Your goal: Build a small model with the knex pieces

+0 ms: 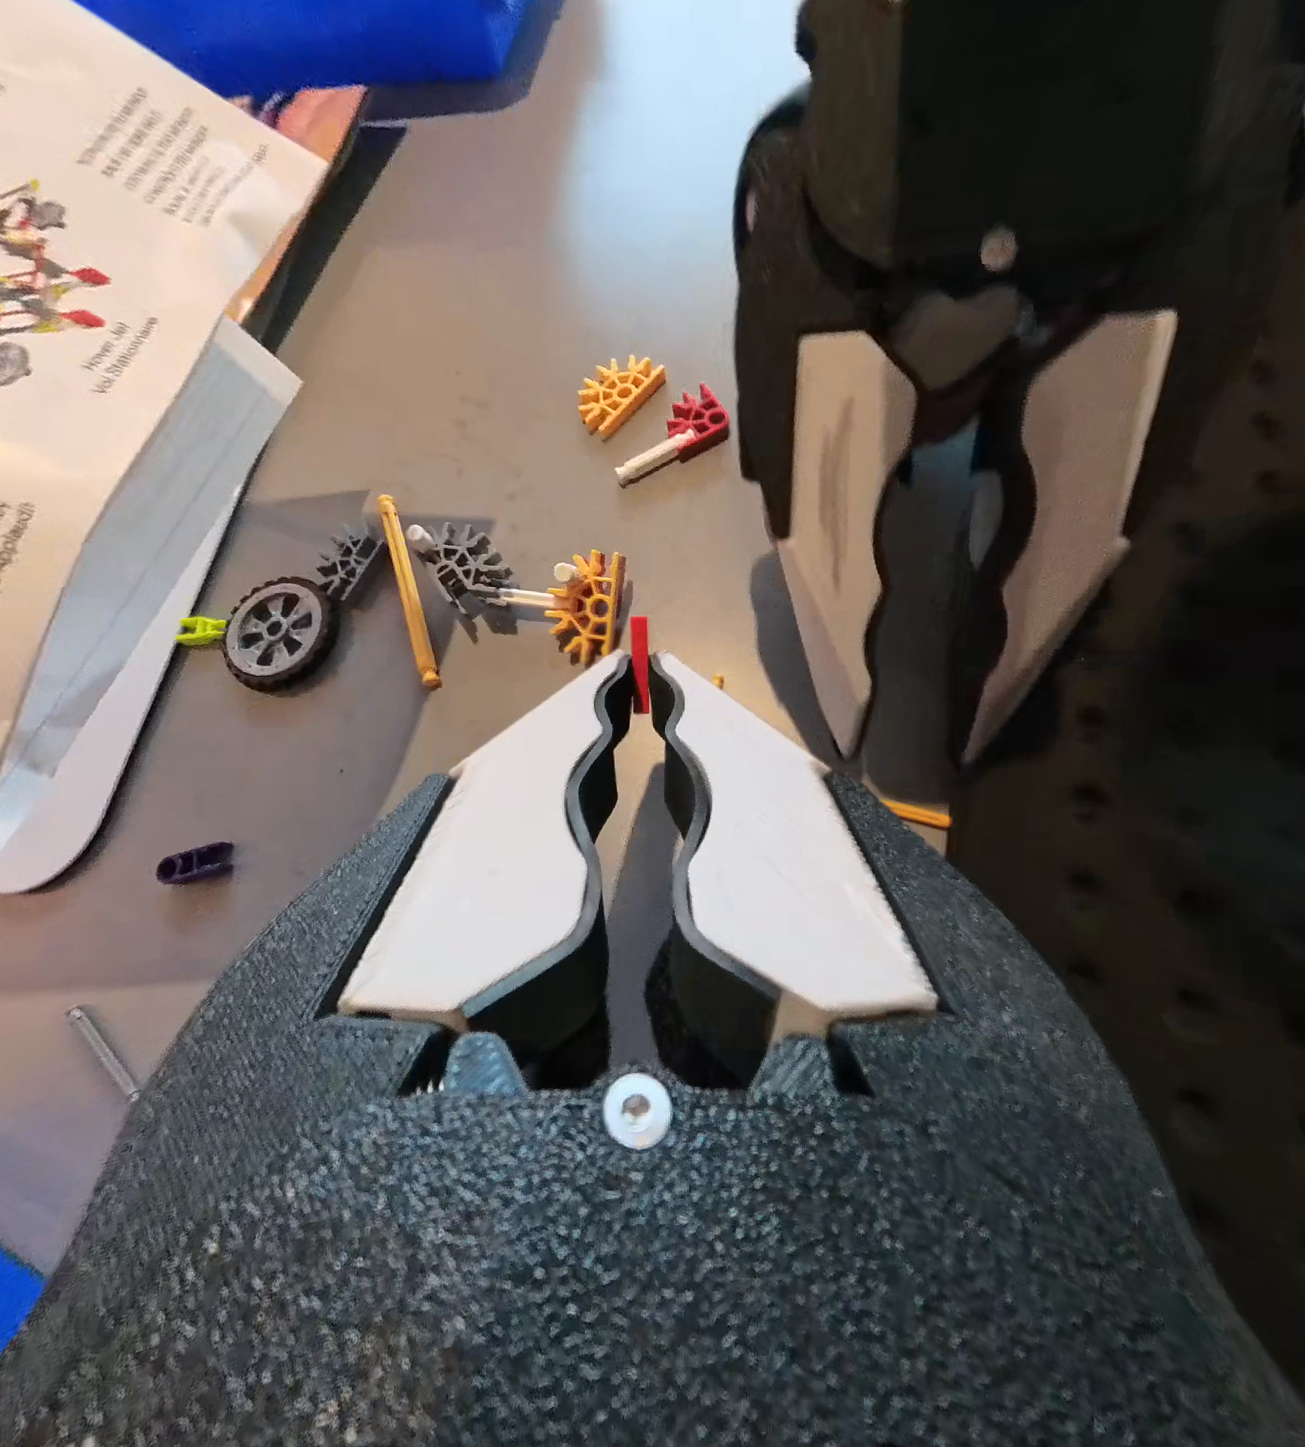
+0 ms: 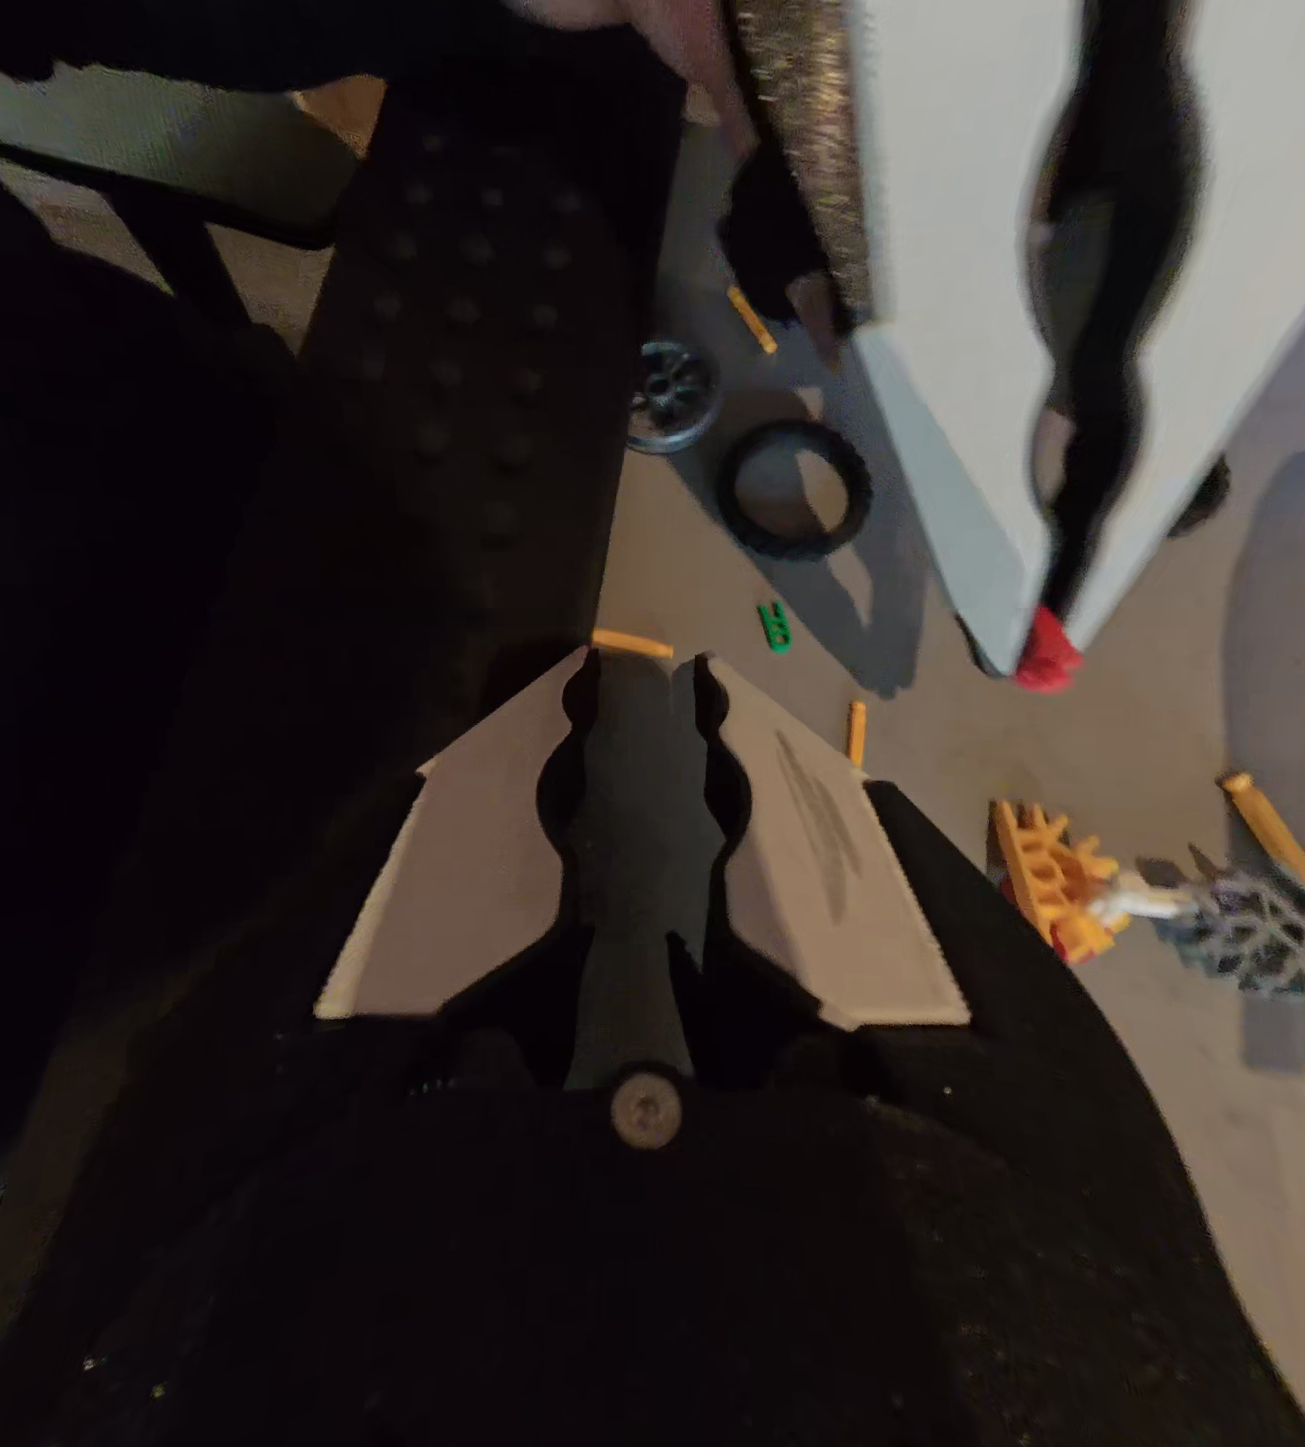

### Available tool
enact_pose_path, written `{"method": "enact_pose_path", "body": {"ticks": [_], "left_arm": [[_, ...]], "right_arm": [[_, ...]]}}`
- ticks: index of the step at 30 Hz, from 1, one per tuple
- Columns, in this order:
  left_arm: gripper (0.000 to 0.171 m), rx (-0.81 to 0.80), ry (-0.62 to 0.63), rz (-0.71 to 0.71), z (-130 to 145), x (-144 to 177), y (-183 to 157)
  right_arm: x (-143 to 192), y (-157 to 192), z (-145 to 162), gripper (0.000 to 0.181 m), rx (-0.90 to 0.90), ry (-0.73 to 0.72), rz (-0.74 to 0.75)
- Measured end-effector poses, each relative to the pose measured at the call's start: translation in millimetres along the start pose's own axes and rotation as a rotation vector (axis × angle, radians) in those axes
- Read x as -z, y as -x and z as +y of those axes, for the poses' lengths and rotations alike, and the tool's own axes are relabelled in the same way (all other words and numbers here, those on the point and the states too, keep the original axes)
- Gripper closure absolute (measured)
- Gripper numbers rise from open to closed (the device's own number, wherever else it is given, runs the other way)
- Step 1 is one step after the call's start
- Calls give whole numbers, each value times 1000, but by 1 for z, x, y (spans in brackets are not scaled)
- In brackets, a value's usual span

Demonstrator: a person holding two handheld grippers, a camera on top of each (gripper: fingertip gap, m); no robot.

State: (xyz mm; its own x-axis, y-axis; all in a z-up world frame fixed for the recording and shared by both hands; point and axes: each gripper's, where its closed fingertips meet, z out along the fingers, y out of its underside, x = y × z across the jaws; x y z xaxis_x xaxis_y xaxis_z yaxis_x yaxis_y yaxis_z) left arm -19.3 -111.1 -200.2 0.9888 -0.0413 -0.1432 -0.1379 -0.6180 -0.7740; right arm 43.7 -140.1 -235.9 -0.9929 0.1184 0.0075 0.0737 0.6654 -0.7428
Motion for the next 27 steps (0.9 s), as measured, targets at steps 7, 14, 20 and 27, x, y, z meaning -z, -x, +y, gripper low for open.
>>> {"method": "enact_pose_path", "body": {"ticks": [7, 14, 20, 27], "left_arm": [[170, 12, -22, -16, -1, -2, 7], [170, 22, -25, -24, 1, -2, 9], [170, 29, -28, -21, 1, -3, 9], [170, 11, -2, 6, 2, -12, 2]], "right_arm": [[-18, 1, 0, 175, 64, 34, -3], [-11, -2, 7, 181, 86, 53, -8], [18, -16, 33, 181, 73, 128, 60], [43, -23, 58, 177, 14, 163, 139]]}}
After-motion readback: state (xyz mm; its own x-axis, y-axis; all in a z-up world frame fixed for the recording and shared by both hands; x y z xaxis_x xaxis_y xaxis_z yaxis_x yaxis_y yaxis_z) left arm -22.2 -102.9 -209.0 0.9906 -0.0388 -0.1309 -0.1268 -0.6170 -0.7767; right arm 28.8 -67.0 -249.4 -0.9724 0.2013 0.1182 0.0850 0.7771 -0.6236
